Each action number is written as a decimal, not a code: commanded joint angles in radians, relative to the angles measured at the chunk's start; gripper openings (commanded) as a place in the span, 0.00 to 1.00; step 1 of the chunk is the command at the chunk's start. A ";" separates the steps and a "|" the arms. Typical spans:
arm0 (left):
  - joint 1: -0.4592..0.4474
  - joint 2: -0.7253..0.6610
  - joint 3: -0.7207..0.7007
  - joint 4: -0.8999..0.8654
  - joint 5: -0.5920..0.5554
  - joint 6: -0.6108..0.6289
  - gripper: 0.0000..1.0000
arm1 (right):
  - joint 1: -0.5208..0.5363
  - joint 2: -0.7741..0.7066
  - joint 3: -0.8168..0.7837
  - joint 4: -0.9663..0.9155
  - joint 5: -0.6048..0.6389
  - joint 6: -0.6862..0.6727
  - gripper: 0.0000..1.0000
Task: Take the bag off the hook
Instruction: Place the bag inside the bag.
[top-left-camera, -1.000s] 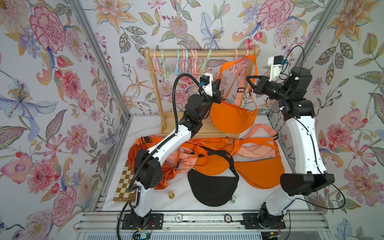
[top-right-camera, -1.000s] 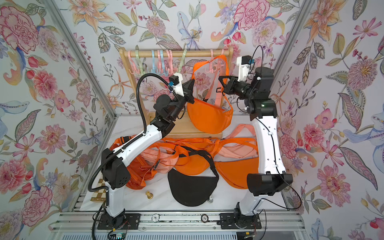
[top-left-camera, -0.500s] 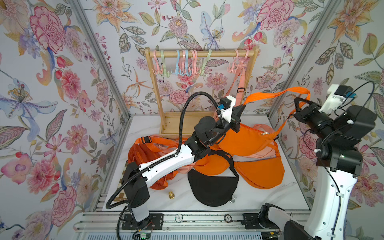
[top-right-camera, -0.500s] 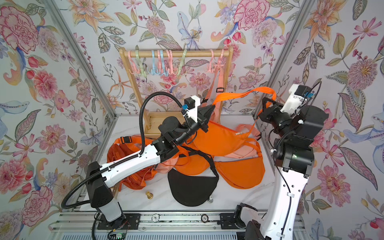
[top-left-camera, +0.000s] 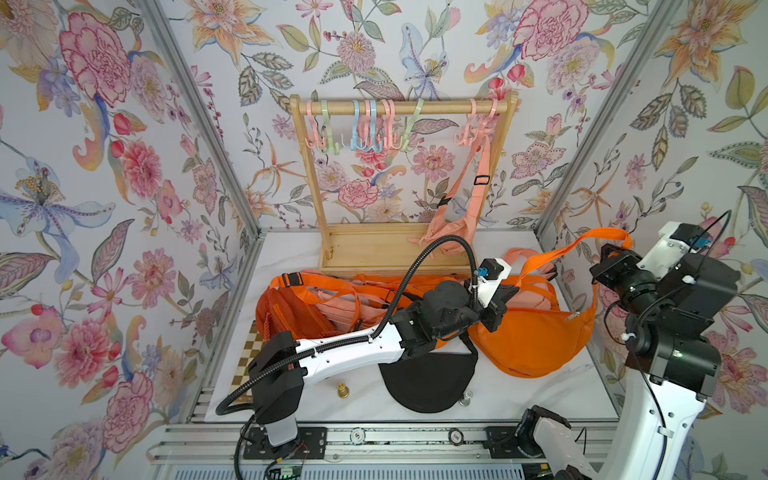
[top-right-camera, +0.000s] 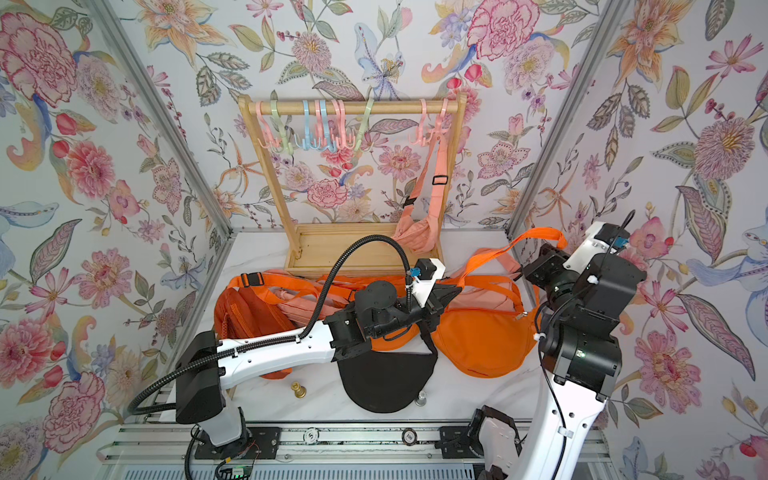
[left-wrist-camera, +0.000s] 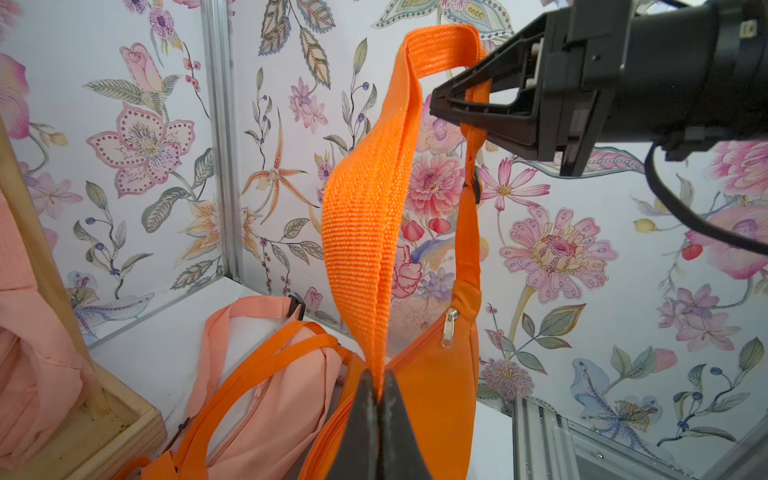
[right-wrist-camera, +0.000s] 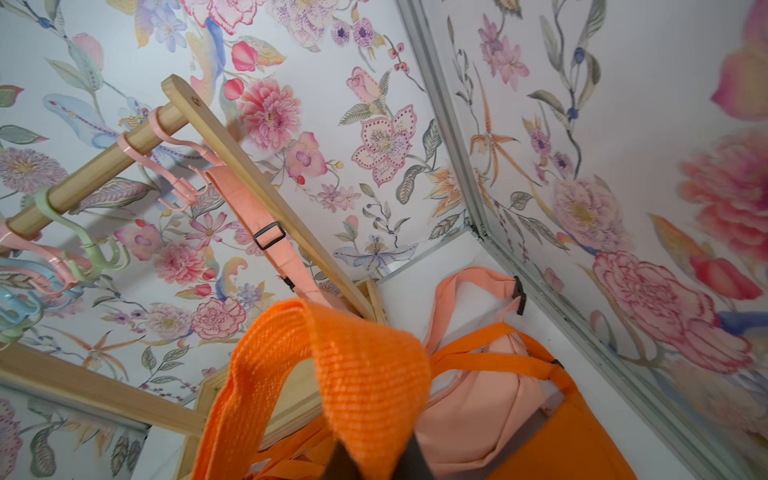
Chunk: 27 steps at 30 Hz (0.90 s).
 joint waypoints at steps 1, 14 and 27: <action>-0.002 0.076 0.002 0.044 0.066 -0.093 0.00 | -0.009 -0.005 -0.051 -0.025 0.131 -0.051 0.00; -0.006 0.154 0.001 0.045 0.110 -0.201 0.00 | -0.026 -0.045 -0.183 -0.022 0.166 -0.060 0.00; -0.093 0.013 0.026 -0.068 0.097 -0.130 0.00 | -0.027 -0.042 0.230 -0.198 0.212 -0.044 0.00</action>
